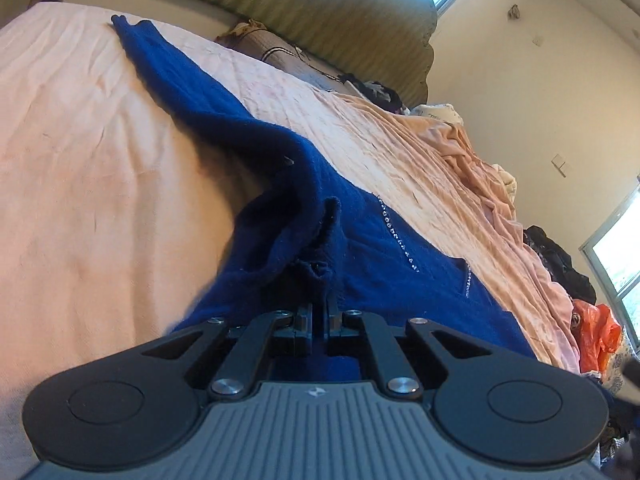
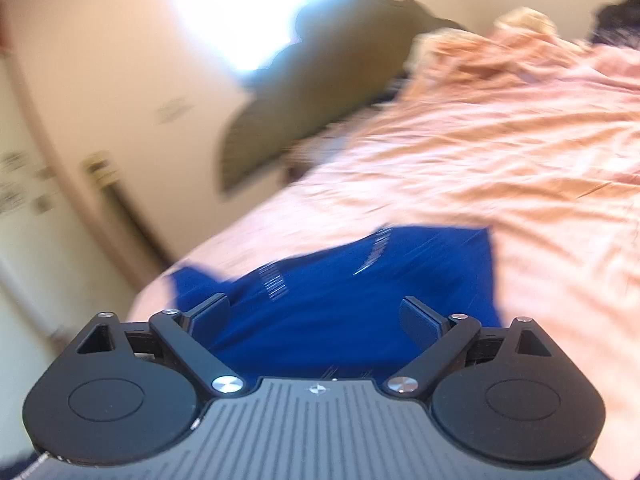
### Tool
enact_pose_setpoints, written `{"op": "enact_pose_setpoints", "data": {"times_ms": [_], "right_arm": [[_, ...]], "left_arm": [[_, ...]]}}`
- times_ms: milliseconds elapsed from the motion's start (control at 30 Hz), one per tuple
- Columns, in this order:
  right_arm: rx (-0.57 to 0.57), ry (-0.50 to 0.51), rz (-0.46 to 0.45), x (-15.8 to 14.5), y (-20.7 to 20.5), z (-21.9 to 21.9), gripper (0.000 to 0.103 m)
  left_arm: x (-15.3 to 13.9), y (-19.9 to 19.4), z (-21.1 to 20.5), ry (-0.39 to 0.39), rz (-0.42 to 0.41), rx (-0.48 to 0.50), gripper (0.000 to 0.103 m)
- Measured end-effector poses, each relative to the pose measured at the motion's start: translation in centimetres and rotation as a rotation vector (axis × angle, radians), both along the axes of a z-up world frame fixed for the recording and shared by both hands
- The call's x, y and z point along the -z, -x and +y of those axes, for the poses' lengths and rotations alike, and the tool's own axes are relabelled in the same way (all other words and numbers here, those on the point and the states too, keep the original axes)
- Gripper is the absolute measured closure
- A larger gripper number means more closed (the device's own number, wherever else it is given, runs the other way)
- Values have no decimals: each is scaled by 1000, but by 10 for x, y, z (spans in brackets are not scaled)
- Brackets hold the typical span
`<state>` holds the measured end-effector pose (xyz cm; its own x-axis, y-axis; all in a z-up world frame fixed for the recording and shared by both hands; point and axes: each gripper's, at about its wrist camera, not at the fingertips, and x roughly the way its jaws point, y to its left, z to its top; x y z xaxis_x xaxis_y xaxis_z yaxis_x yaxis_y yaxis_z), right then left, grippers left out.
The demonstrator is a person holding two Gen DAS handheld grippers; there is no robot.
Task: Fold small clothes
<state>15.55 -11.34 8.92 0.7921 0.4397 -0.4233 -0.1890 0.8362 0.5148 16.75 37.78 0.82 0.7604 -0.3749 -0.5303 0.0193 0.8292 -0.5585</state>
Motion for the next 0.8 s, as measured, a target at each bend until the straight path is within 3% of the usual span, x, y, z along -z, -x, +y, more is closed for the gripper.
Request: {"op": "enact_pose_setpoints", "data": {"times_ms": [100,200,333,433,500,600,700,800], "right_arm": [[34,20,83,15,-51,4,16],[43,130,204,48,-82,14,22],[3,191,131,66,-72,16,25],[23,296,119,60,-65,29,27],[59,279,96,47,-55,34,27],[-16,277,22,43,-51,57,20],[-39,405,96,62,-63,80,20],[-49,501,23,73,-55,92,10]], "left_arm": [[1,0,0,11,2,-1,98],[5,0,7,55,12,-7,97],[8,-1,10,86,17,-7,96],[9,-3,12,105,21,-7,96],[12,-3,16,139,26,-9,96],[14,-3,19,162,30,-11,96],[12,-1,20,162,39,-8,96],[3,6,28,129,57,0,96]]}}
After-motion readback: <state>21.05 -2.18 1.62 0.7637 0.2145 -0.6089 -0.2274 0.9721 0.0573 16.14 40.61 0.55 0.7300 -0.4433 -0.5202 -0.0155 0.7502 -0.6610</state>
